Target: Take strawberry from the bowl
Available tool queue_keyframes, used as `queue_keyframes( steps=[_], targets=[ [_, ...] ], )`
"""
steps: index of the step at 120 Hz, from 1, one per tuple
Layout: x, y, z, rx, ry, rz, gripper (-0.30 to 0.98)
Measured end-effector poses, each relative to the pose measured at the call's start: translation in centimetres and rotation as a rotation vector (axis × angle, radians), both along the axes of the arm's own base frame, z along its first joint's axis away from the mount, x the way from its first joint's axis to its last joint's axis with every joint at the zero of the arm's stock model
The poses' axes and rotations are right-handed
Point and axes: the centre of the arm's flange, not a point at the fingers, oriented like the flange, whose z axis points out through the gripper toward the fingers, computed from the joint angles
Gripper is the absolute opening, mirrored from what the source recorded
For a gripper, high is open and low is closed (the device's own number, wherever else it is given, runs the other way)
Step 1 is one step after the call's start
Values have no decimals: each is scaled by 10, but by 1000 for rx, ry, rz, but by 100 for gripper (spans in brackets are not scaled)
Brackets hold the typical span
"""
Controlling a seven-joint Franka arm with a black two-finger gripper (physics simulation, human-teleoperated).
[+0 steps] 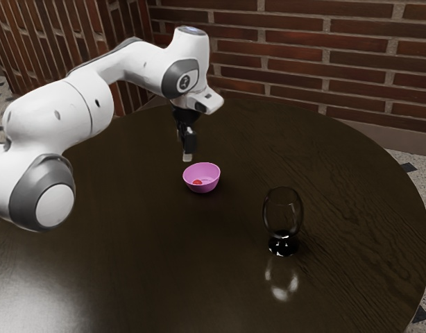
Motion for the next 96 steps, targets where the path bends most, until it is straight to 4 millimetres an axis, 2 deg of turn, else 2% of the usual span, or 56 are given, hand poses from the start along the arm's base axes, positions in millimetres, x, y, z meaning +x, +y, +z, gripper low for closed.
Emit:
queue_keyframes(
  steps=[11, 21, 26, 42, 49, 69, 81, 96],
  targets=[
    [8, 4, -13, -30, -11, -120, 69],
    [10, -20, -15, -19, -21, -261, 69],
    [11, -25, -16, -3, -22, -320, 68],
    [19, 3, -34, 60, 26, -483, 68],
    [20, 9, -39, 73, 49, -561, 68],
    [21, 6, -41, 77, 92, -767, 68],
    [22, 4, -42, 81, 113, -864, 58],
    [24, 0, -60, 70, 148, -971, 50]
  ],
)
